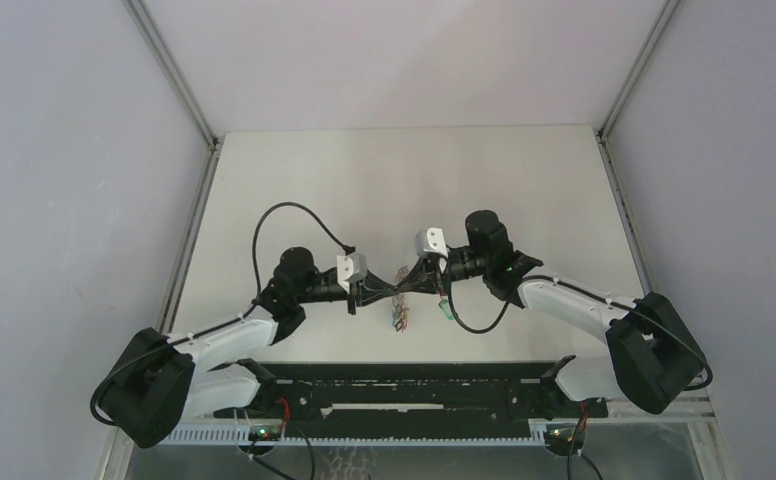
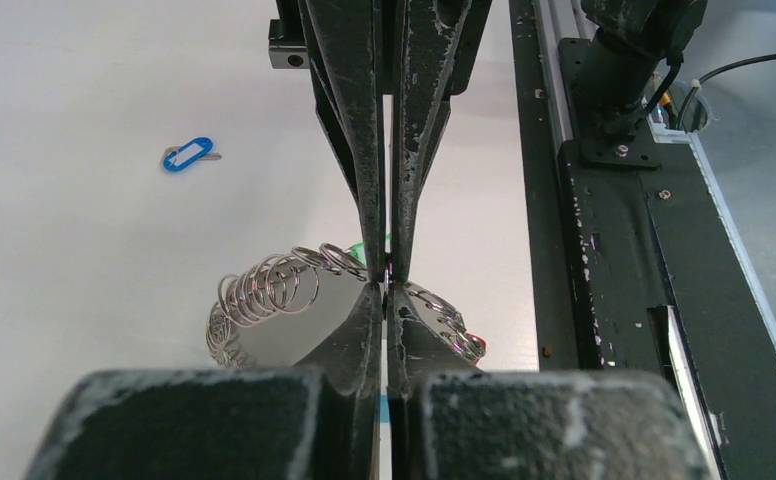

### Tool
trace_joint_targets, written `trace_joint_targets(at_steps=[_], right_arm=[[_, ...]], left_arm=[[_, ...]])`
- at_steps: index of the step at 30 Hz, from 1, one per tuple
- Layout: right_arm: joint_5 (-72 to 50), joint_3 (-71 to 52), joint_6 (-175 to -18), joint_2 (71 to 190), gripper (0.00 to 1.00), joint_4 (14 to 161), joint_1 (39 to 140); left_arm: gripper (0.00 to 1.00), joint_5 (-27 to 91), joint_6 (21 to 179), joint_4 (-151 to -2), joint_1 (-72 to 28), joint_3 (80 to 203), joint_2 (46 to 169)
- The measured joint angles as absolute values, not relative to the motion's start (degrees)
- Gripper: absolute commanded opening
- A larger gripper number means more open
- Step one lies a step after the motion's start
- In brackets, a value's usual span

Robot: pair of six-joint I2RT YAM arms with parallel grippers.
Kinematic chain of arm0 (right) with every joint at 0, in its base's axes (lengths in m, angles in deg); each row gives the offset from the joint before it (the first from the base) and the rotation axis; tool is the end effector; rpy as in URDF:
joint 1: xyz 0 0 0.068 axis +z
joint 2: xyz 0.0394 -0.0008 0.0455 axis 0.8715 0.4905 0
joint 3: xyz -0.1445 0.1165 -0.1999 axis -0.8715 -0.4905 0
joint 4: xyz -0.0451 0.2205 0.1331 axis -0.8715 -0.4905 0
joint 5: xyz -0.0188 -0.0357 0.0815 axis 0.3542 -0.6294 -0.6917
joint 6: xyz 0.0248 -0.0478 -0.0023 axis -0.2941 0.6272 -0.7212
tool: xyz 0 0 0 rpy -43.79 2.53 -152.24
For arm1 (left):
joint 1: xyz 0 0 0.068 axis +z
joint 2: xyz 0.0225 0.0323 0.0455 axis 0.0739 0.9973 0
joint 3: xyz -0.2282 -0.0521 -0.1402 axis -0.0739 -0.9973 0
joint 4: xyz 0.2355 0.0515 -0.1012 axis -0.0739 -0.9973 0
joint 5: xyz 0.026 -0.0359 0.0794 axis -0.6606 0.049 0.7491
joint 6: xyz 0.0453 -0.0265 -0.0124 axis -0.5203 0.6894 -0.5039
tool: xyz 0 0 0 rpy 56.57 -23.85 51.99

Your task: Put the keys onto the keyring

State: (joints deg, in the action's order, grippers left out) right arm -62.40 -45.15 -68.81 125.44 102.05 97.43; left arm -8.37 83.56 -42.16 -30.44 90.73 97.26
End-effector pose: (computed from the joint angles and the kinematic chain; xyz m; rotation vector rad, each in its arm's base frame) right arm 0.2022 0.1897 0.2387 -1.4750 1.2526 1.1924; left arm 0.1689 -0.1495 0.2141 1.1765 1.3342 -1.1030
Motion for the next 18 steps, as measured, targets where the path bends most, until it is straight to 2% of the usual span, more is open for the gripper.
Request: trace_joint_targets(at_steps=[5,11,15,18], right_arm=[[-61.2,-45.08,-68.37,124.99,0.02,100.39,97.4],[-55.32,-45.06,-67.85,119.32,0.32,94.25,97.4],[-49.09,-45.06,-69.75,114.63,0.43,90.14,97.43],[-43.39,-45.06,-73.46,111.81,0.45,86.8,97.53]], left_arm=[[0.0,-8.26,82.84,-45.37,-30.44,91.83,97.11],[0.0,-7.12,80.44,-54.36,-30.44,95.74,95.42],[0.0,-5.63,79.41,-59.62,-30.44,97.71,94.62],[0.0,-4.48,78.95,-62.97,-30.44,98.6,94.09]])
